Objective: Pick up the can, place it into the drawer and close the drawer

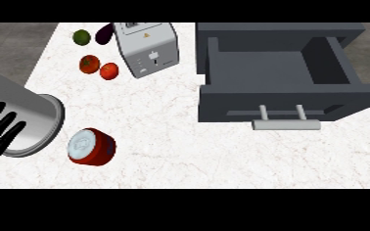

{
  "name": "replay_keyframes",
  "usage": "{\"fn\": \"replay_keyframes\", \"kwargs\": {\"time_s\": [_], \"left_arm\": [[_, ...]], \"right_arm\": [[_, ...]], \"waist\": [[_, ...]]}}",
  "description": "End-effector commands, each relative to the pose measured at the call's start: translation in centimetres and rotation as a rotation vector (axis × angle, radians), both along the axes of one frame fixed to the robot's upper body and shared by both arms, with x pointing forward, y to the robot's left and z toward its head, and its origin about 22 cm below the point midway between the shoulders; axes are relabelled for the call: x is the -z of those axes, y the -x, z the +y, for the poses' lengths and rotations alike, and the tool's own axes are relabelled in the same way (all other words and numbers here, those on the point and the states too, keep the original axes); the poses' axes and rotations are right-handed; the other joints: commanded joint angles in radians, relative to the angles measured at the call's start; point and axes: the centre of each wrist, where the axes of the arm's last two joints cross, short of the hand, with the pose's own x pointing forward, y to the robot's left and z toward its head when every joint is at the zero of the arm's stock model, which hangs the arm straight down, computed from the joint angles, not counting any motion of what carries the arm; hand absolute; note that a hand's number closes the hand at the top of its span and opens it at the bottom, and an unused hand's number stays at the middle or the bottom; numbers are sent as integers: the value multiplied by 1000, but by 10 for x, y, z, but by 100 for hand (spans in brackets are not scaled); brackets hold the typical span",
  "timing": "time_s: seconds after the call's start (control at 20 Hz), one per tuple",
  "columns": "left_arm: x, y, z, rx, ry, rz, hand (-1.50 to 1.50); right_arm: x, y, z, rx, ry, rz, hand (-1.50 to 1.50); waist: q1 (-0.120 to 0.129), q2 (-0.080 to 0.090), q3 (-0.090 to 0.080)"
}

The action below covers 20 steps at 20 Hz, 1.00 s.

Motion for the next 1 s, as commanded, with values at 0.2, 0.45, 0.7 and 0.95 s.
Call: {"fn": "replay_keyframes", "kwargs": {"time_s": [0.2,0.45,0.7,0.95], "left_arm": [[26,-23,-19,-1,-38,20,-150],[55,-37,-21,-24,-51,48,-150],[102,-39,-12,-46,-70,59,-150],[129,-16,-16,-102,-85,79,-150]], "right_arm": [[-3,8,-12,3,1,-5,-150],[-9,12,-5,5,-19,-2,-150],[-6,21,-19,-6,6,3,-150],[-8,33,-30,12,-3,-3,-150]], "waist": [[1,0,0],[1,0,0],[0,1,0],[1,-1,0]]}}
